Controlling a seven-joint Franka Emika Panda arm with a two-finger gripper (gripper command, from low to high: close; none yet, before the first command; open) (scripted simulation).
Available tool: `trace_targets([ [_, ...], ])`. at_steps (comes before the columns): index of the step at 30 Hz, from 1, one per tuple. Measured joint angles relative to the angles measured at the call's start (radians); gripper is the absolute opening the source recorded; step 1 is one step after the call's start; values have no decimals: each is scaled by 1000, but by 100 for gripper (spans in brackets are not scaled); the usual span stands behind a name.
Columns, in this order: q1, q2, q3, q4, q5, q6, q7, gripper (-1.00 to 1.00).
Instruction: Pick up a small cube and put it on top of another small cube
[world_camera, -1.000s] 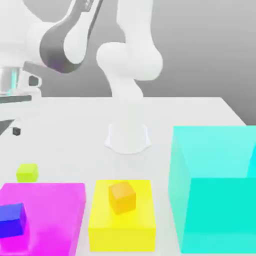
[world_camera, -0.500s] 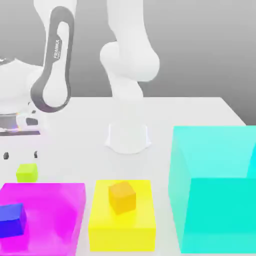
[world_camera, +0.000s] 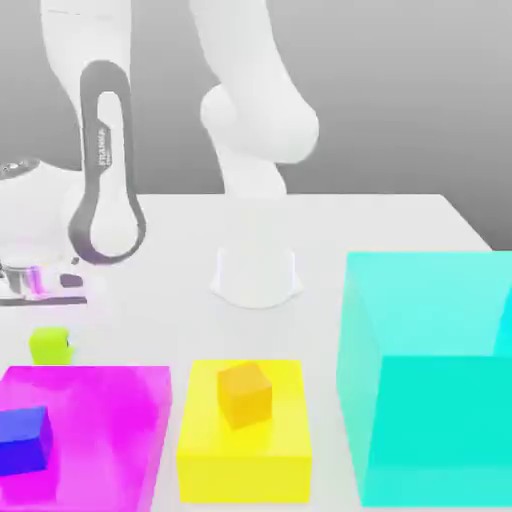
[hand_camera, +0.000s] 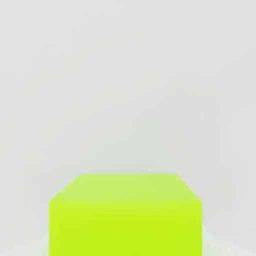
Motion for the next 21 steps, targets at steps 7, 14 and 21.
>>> trace_targets([
  [7, 81, -92, 59, 125, -33, -218, -109, -100],
  [14, 199, -68, 170, 378, -55, -447, -328, -100],
  [21, 250, 48, 205, 466, -96, -421, -401, 100],
])
